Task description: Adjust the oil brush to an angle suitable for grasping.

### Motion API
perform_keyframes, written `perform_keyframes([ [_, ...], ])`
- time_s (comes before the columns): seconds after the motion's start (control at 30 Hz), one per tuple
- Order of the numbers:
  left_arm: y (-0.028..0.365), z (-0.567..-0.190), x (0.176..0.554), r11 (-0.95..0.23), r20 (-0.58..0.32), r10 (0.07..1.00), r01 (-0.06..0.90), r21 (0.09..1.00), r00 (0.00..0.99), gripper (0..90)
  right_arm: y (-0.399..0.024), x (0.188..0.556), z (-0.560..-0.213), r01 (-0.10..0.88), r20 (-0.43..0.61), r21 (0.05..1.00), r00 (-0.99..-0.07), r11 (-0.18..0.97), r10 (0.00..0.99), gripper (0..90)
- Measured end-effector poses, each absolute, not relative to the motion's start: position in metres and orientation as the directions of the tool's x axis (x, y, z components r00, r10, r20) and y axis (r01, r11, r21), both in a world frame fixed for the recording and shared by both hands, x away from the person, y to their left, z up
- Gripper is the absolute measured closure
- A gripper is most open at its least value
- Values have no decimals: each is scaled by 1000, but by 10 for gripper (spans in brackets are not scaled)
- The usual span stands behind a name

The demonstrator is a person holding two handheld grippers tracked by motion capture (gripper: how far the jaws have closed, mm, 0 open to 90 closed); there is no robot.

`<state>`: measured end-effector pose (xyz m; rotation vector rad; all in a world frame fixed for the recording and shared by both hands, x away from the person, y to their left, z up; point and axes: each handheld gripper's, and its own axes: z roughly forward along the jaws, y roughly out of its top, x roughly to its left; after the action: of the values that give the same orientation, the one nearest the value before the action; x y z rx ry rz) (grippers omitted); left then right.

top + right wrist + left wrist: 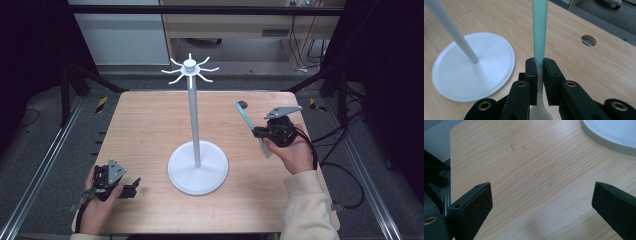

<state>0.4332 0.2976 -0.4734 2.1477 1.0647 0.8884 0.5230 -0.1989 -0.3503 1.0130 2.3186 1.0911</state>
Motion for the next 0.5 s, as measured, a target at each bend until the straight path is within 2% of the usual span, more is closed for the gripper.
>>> perform_keyframes([
  [0.5, 297, -474, 432, -523, 313, 831, 451, 724, 461, 26, -212, 501, -332, 346, 11, 902, -618, 259, 786, 825],
])
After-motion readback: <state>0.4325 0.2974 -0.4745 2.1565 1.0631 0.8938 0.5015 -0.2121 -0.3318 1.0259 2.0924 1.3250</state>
